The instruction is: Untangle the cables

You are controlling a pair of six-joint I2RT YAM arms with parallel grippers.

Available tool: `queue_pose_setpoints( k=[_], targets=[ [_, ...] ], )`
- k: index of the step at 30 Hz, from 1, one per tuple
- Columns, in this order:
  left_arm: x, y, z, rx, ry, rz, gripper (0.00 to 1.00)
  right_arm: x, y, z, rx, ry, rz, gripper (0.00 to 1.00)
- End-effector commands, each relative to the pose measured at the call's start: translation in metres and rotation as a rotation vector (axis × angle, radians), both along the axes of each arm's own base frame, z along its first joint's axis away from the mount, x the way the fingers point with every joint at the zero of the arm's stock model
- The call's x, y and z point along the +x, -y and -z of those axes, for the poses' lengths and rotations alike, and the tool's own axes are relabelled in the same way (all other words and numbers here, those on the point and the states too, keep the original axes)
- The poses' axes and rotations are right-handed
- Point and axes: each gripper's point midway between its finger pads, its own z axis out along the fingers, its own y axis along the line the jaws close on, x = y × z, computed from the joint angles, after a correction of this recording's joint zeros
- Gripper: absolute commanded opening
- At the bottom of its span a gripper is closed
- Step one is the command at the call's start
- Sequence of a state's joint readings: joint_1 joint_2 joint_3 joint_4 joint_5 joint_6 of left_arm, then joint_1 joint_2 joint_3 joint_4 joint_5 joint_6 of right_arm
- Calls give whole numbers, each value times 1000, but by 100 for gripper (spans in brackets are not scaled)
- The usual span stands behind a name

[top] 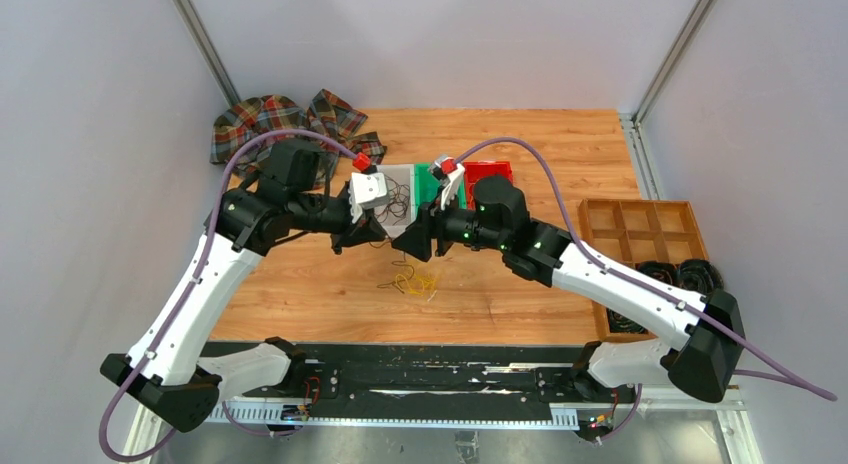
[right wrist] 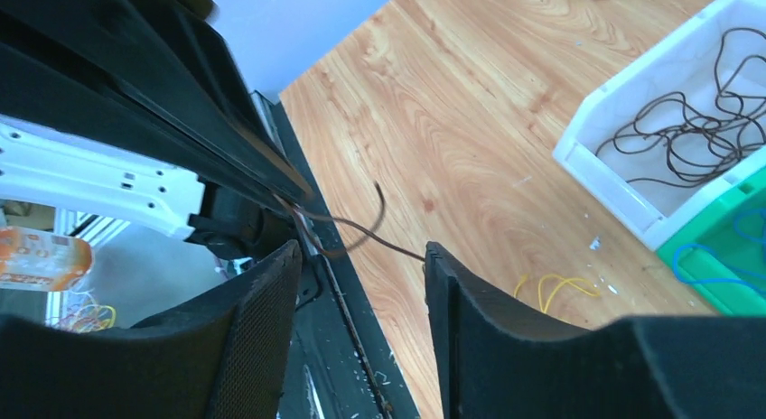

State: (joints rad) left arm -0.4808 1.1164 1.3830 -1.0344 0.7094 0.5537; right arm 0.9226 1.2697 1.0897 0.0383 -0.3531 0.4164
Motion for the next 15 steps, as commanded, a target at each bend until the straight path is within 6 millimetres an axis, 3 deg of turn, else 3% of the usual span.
queue_pose_setpoints(
  k=[1,10,15],
  targets=[
    [3,0,-30,-49,28,-47,0,-3,-1,12,-12,62,13,54],
    [-8,3,-54,-116,6,-57,0,20,-25,2,-9,174,64,55],
    [-12,0,-66,-131,31,-62,0,20,-42,32,-76,151,37,54]
  ],
)
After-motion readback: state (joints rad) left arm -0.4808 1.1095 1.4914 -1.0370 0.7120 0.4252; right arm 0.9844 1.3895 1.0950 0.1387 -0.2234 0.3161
